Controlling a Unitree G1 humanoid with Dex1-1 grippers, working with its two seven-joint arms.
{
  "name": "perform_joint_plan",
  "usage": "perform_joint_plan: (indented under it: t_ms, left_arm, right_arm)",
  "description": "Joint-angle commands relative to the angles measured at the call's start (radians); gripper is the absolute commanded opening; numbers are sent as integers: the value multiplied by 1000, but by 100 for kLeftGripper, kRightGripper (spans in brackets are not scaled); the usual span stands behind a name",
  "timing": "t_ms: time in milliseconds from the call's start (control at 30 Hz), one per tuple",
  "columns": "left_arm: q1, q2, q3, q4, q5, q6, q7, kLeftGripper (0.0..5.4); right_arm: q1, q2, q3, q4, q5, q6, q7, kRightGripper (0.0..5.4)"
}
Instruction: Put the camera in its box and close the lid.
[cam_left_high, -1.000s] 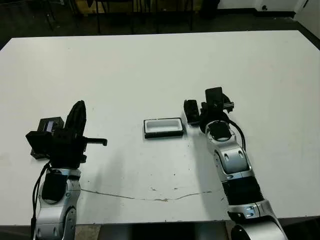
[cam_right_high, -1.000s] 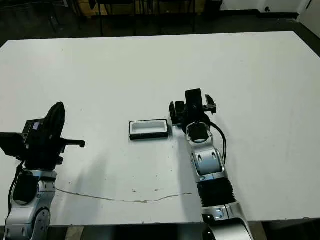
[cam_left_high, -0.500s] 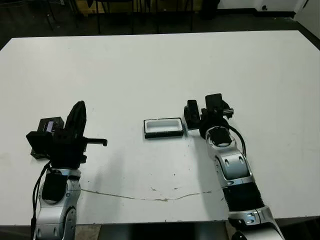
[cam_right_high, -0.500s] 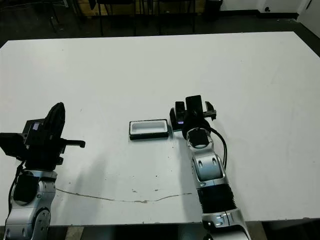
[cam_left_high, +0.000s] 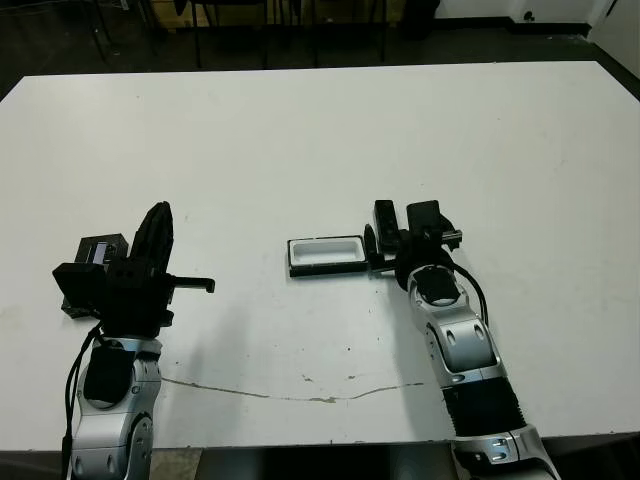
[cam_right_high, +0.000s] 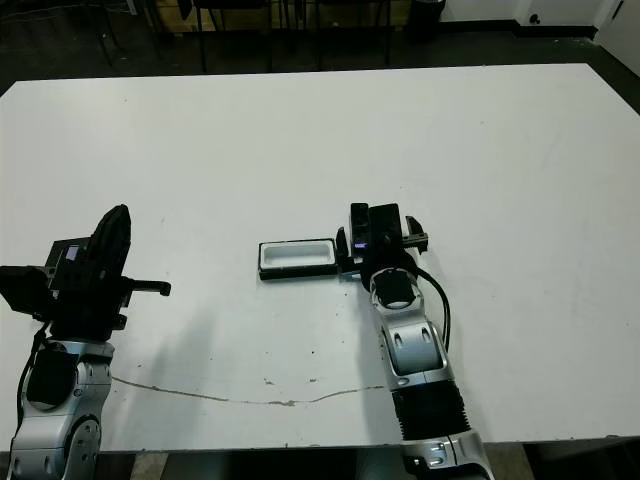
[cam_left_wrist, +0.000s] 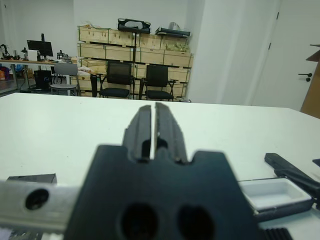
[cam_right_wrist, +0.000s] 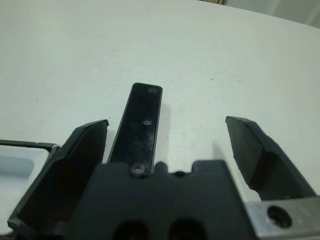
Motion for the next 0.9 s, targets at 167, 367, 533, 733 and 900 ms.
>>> perform_joint_plan:
  t_ms: [167, 367, 533, 733, 900]
  left_arm:
    - [13, 10, 5, 8, 3, 15, 2, 0]
    - [12, 6, 4, 8, -1, 21, 6, 0]
    - [12, 11, 5, 13, -1, 12, -2, 0]
    - [18, 9, 3, 4, 4, 12, 1, 0]
    - [21, 8, 3, -4, 5, 19, 6, 0]
  right_arm:
    - [43, 35, -25, 30, 16, -11, -38, 492]
    - [49, 56, -38, 42, 27, -36, -59, 379]
    - [46, 82, -77, 47, 83, -13, -48, 288]
    - [36, 79, -103, 41, 138, 61, -4, 176]
    - [23, 60, -124, 54, 182, 119, 50, 91]
